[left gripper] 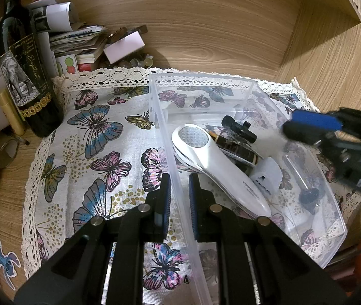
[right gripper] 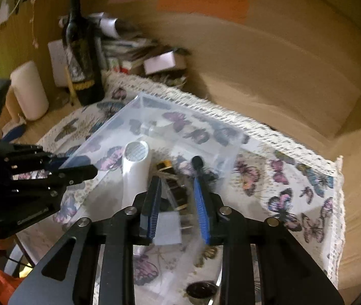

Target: Organize rigid objects

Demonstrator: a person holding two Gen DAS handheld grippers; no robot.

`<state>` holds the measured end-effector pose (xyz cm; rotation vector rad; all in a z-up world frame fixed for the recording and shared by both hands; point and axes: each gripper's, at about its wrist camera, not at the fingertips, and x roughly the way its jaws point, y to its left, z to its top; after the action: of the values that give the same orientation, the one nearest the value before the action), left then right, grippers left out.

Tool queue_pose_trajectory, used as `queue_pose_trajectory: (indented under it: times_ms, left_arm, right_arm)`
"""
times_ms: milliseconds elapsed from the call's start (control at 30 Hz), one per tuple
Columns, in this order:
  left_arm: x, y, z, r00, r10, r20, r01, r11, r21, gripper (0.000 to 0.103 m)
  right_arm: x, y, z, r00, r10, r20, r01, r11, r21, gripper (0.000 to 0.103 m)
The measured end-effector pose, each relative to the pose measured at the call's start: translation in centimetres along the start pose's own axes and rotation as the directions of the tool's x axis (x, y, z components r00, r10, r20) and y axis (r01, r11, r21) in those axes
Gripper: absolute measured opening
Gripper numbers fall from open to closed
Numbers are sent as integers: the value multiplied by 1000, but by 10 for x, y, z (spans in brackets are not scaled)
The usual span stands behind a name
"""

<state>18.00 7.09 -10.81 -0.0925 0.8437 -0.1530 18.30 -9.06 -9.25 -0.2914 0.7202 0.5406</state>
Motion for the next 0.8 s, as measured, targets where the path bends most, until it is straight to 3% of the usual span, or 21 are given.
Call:
queue_pose_trajectory:
  times_ms: [233,400,800]
  left_arm:
    - [0,0,0,1000,-1,0,1,1000,-2,13]
    - [0,0,0,1000,0,0,0,1000,-1,13]
    - [0,0,0,1000,1,0,-1,1000,0,13]
  right_arm:
    - [-34,-29,-11,996,-81,43,78,995,67,25]
    - [-42,-48,-28,992,-128,20,125,986,112,31]
    - [20,-63,-78,976,-66,-207,101,982,160,31]
